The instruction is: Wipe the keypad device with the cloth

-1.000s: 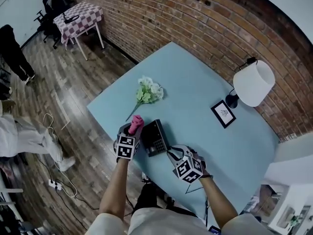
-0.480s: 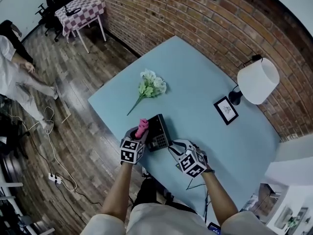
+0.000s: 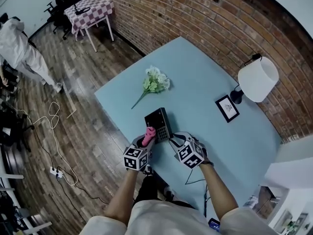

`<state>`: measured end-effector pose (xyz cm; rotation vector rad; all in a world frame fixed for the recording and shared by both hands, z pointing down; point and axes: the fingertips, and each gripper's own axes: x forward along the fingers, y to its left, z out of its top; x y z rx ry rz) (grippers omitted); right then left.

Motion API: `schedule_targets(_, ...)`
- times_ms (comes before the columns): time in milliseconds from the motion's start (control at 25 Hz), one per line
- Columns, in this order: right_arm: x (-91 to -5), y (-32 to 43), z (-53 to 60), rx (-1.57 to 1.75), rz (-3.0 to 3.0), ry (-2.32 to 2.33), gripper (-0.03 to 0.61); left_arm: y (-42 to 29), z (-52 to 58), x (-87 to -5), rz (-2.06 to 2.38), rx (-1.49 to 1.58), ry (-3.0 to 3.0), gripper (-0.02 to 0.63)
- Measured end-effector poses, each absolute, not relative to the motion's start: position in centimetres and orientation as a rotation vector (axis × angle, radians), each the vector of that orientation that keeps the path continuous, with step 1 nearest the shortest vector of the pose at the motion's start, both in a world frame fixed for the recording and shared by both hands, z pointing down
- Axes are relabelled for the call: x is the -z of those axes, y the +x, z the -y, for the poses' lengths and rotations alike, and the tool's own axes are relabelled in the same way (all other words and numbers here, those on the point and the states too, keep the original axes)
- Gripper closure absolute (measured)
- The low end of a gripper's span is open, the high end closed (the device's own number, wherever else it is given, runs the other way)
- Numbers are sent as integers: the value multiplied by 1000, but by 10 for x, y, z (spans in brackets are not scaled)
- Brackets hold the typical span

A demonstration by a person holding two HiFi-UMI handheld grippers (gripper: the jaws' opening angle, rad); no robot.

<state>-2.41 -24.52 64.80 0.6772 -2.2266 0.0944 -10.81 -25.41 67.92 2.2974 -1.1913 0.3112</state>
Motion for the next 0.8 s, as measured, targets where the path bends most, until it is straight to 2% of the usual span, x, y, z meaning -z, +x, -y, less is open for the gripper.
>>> schedule_targets(480,-652,-18,238,-125,2182,700,446,-98,195,-661,1174,-330,2353,483)
schedule_targets(800,-582,-11,224,-200,2347,851,451,-127,176,-585,1397,-343,2423,482)
